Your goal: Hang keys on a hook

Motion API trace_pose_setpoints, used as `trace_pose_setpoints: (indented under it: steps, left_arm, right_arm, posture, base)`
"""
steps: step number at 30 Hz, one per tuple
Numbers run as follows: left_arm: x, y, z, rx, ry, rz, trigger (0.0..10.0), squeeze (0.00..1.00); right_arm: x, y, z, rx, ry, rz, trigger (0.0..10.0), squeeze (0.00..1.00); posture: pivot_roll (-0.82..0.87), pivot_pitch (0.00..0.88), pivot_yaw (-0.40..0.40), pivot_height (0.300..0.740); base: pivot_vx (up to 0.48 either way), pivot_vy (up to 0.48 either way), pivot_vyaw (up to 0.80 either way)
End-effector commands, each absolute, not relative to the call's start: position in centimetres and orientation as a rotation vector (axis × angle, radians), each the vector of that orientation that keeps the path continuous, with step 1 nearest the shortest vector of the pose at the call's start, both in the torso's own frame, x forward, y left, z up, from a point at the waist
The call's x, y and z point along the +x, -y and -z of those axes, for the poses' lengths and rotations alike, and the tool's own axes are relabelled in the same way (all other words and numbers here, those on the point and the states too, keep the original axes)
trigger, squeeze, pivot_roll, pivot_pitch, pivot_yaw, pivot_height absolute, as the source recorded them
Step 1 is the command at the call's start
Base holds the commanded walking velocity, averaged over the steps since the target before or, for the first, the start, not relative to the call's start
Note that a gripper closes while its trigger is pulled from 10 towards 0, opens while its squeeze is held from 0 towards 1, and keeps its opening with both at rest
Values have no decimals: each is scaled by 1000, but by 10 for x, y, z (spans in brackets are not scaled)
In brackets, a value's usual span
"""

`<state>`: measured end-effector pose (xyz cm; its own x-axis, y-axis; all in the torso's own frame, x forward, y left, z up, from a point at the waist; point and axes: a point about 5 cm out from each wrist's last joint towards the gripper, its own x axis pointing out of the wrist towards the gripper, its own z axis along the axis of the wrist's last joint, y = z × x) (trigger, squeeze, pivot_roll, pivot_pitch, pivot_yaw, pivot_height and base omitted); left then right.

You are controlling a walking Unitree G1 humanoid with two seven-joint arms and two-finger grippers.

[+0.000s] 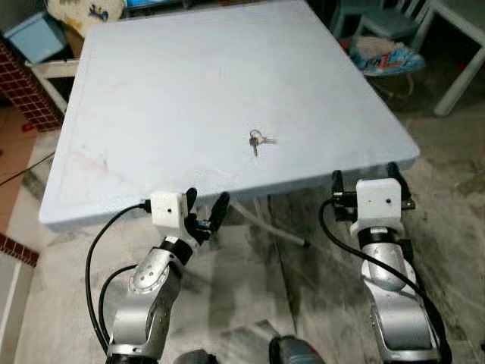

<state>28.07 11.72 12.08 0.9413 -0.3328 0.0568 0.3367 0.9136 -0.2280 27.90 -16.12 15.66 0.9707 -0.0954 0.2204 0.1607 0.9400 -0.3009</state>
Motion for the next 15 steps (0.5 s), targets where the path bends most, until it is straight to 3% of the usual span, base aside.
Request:
trace_pose_setpoints:
  steps: [1,15]
  left_arm:
    - [282,-129,-125,-194,43,296,10000,0]
    - [280,-141,-136,-120,106,211,10000,0]
  right_arm:
    - [278,154,-161,-313,230,111,10000,0]
    - [281,144,-164,-233,228,25,10000,0]
  posture:
    - [-79,196,51,740]
    - [-72,206,54,740]
  base:
    - [349,0,0]
    - [0,0,0]
